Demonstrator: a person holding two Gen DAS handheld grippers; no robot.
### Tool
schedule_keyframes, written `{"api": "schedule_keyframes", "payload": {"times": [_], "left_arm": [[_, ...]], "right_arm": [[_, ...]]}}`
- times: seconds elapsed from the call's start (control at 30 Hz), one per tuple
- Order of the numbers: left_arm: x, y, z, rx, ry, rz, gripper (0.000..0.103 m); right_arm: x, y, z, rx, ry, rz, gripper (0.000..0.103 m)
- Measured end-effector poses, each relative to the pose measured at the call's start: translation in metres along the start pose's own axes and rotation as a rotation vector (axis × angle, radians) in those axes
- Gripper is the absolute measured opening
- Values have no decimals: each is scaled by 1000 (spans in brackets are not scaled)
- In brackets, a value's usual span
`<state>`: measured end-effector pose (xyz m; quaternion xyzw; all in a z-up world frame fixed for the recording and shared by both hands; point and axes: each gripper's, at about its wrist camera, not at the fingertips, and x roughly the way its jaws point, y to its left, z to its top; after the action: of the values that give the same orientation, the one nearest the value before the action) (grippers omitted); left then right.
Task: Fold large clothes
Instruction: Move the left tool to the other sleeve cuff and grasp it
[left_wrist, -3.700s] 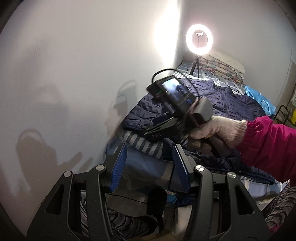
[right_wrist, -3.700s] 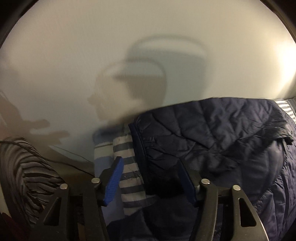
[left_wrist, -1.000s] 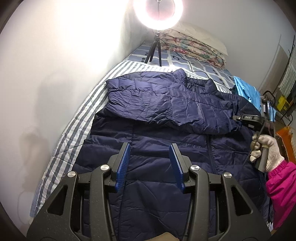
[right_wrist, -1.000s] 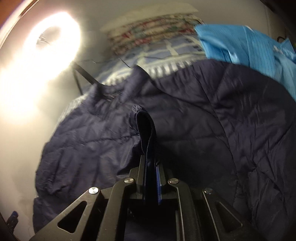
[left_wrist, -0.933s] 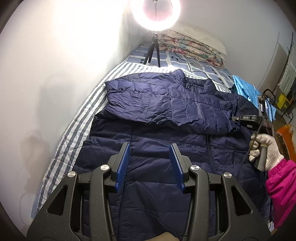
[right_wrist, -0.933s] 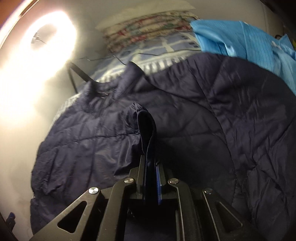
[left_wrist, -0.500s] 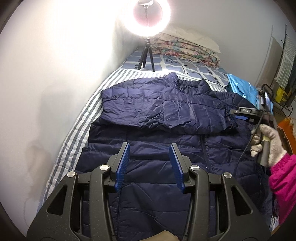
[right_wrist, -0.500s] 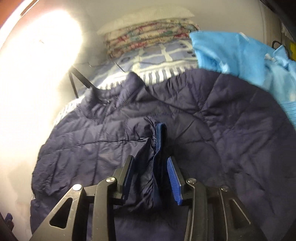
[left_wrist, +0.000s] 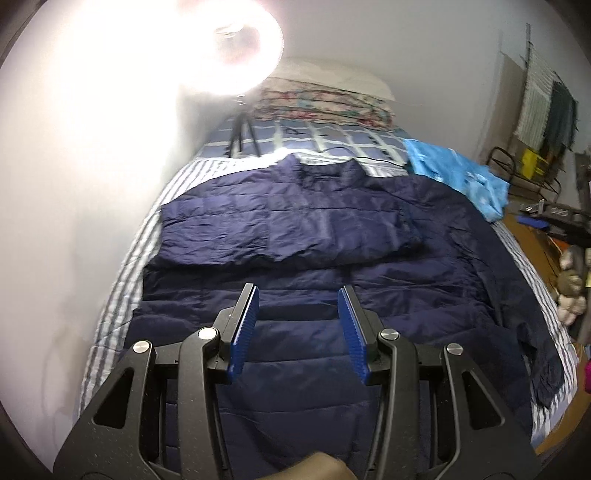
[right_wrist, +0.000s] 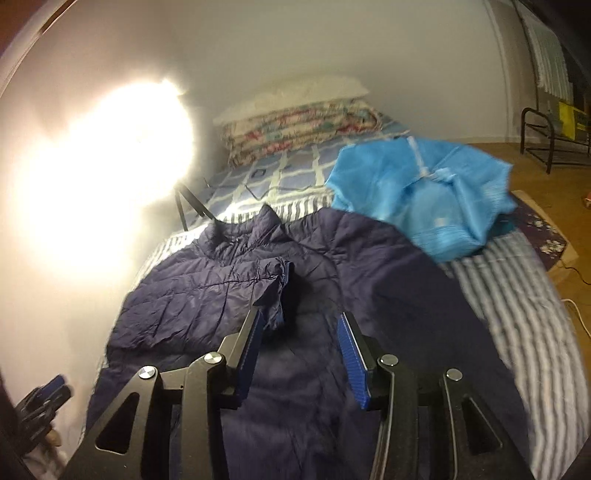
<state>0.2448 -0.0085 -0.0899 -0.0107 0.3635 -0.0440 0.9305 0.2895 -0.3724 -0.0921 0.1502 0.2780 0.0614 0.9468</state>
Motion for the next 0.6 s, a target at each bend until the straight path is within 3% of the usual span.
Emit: {"api": "schedule_keyframes", "payload": {"times": [0.17, 0.23, 0.4, 0.6], "left_arm": [[-8, -40, -6, 76, -20, -87, 45], [-8, -61, -11, 107, -11, -136, 45], [-10, -118, -31, 207, 21, -249, 45], [-22, -203, -64, 342, 59, -405, 45]], "right_arm": [[-71, -21, -23, 34, -53, 0, 52], [-97, -31, -36, 43, -76, -21, 58], [-138, -58, -64, 38, -101, -104, 59], [-174, -95, -84, 70, -142, -146, 61]]}}
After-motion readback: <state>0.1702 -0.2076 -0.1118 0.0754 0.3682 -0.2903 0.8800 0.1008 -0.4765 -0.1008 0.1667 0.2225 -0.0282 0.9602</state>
